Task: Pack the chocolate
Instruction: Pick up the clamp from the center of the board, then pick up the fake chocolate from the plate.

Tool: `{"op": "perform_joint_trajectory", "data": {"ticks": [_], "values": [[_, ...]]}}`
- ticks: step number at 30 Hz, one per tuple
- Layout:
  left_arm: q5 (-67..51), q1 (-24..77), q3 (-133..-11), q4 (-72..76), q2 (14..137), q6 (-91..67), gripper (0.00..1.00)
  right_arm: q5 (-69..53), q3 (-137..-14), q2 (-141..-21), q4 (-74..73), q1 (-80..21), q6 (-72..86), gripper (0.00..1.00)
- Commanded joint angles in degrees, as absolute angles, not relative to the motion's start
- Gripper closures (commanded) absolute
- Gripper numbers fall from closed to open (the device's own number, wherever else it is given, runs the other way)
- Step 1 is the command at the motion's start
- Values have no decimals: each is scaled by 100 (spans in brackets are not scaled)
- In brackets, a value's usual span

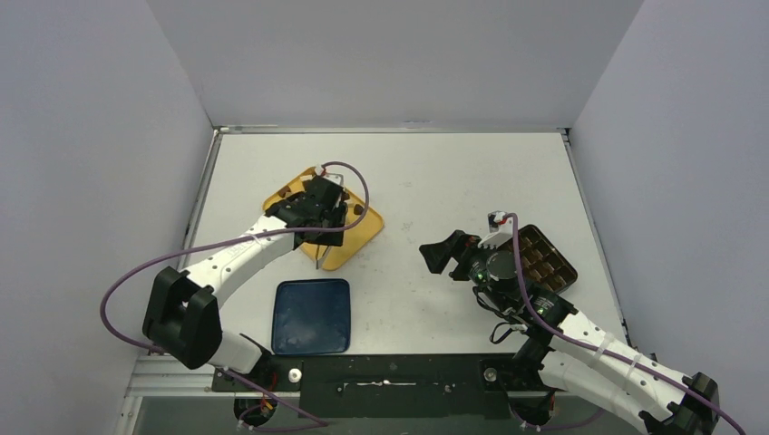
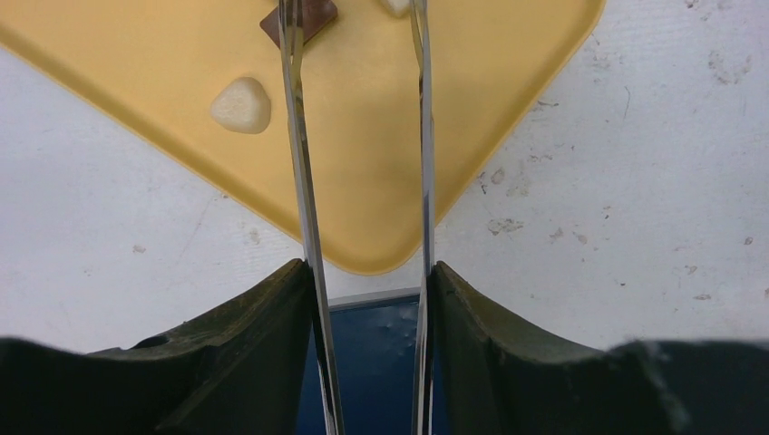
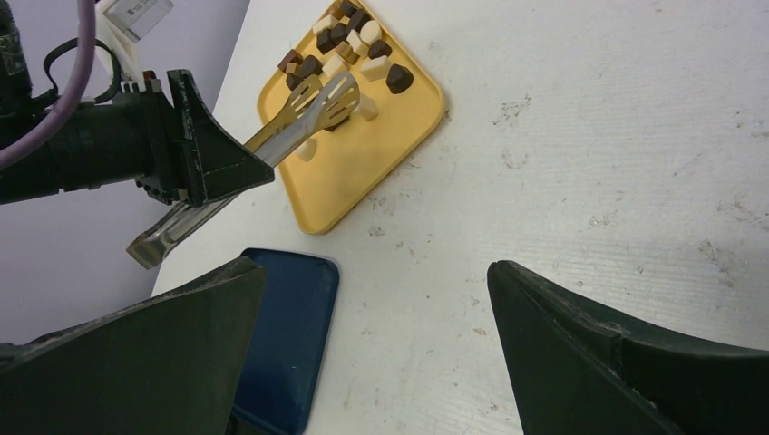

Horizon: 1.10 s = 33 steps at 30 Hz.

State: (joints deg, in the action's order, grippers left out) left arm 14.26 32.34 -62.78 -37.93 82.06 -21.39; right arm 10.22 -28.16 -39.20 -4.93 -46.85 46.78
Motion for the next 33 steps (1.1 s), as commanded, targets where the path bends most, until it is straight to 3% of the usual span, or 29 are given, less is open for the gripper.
{"op": "perform_joint_trajectory", "data": {"ticks": [1,33], "values": [[1354,3312,-6625,-3485,8465,-2132,53,1123,-2954,-3830,-416,-4685,4549,0],[992,3507,-6850,-3215,8863,-2126,51,1233,-3024,-3731,-564,-4686,4421,0]]}}
